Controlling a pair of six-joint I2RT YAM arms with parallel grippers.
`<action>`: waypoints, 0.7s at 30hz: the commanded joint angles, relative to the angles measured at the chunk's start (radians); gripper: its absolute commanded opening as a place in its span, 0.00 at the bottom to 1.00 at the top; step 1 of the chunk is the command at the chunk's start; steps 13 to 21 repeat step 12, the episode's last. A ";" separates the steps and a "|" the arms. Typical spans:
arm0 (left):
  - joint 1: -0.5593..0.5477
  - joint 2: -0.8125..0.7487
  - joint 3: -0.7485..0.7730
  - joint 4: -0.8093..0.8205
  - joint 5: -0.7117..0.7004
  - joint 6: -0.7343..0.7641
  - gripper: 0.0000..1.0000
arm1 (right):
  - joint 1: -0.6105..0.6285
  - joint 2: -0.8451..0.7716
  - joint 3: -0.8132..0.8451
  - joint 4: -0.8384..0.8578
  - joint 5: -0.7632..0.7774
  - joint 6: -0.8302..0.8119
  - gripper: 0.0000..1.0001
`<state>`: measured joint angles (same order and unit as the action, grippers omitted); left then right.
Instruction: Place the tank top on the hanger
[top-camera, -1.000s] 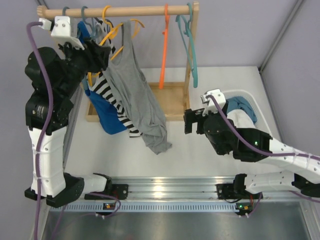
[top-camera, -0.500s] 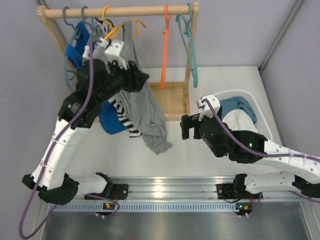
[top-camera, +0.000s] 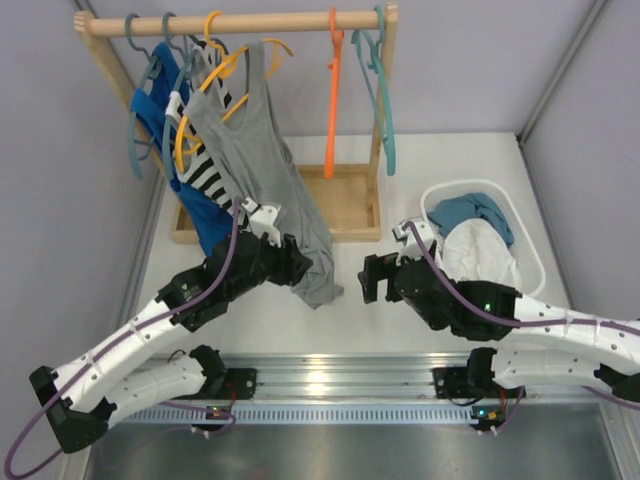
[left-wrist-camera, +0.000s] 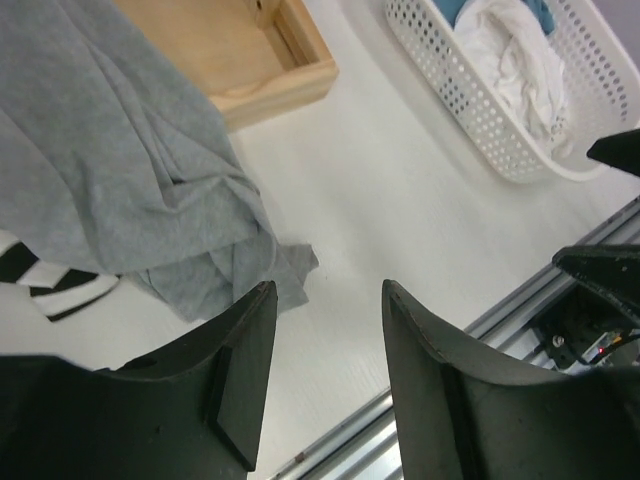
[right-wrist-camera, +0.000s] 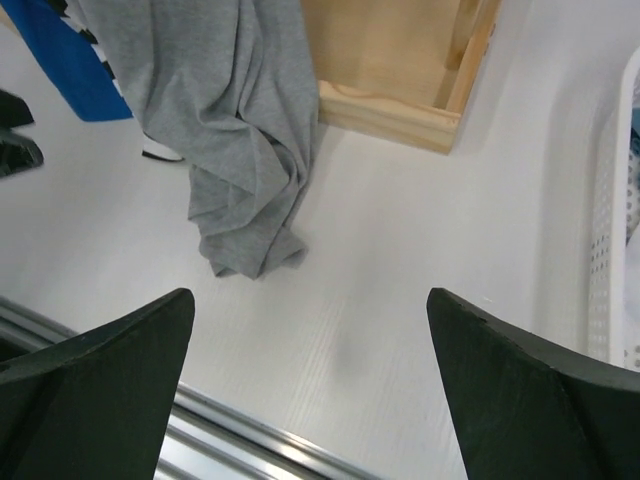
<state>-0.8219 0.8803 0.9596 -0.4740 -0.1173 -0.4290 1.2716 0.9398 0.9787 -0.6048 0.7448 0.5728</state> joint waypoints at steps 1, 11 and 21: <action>-0.045 -0.059 -0.109 0.115 -0.031 -0.108 0.52 | -0.008 -0.050 -0.084 0.106 -0.027 0.088 1.00; -0.102 -0.103 -0.197 0.097 -0.061 -0.146 0.52 | -0.009 -0.041 -0.149 0.094 -0.013 0.159 1.00; -0.102 -0.098 -0.196 0.097 -0.061 -0.143 0.52 | -0.009 -0.041 -0.143 0.091 -0.009 0.165 1.00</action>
